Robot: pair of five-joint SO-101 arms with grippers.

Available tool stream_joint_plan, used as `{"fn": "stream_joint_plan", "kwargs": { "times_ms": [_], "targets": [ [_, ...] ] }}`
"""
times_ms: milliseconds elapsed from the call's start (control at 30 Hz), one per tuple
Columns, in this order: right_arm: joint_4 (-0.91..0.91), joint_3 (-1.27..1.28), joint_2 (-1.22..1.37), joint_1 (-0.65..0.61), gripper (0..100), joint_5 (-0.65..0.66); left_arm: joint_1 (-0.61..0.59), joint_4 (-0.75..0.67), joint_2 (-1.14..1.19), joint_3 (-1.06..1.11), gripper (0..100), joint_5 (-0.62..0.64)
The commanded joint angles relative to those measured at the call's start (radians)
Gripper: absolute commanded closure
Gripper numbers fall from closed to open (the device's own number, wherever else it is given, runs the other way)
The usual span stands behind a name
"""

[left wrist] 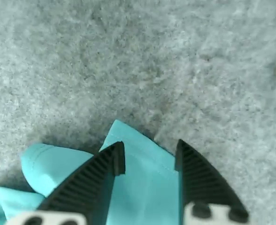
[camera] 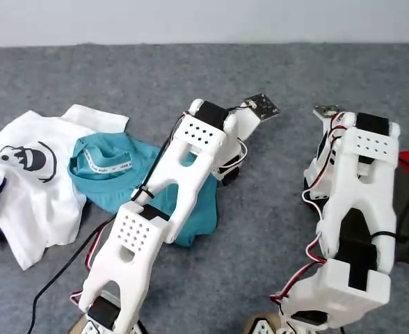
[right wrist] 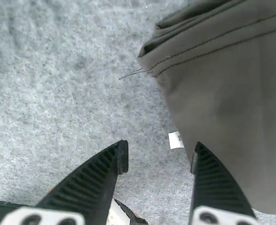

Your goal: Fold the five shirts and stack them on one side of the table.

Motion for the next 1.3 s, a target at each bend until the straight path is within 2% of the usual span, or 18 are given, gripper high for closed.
{"fn": "stream_joint_plan", "kwargs": {
  "times_ms": [0, 167, 433, 700, 833, 967, 1100, 1267],
  "targets": [
    [0.004, -0.037, -0.005, -0.008, 77.2, 0.005, -0.02, 0.025, -0.017, 0.008, 81, -0.002],
    [0.004, -0.037, -0.005, -0.008, 77.2, 0.005, -0.04, -0.023, -0.014, 0.033, 81, -0.003],
    [0.004, -0.037, -0.005, -0.008, 77.2, 0.003, -0.034, -0.046, 0.129, 0.022, 81, -0.005],
    [0.004, -0.037, -0.004, -0.008, 77.2, 0.003, -0.037, -0.04, 0.143, -0.143, 99, -0.005],
    [0.004, -0.037, -0.004, -0.008, 77.2, 0.003, -0.04, 0.028, 0.143, -0.255, 99, -0.005],
    [0.004, -0.037, -0.004, -0.008, 77.2, 0.003, -0.041, 0.026, 0.14, -0.338, 99, -0.003],
    [0.004, -0.037, -0.004, -0.005, 77.2, 0.003, -0.041, 0.026, 0.103, -0.34, 99, -0.003],
    [0.004, -0.037, -0.004, -0.007, 77.2, 0.003, -0.041, 0.026, -0.052, -0.315, 99, -0.002]
  ]
}}
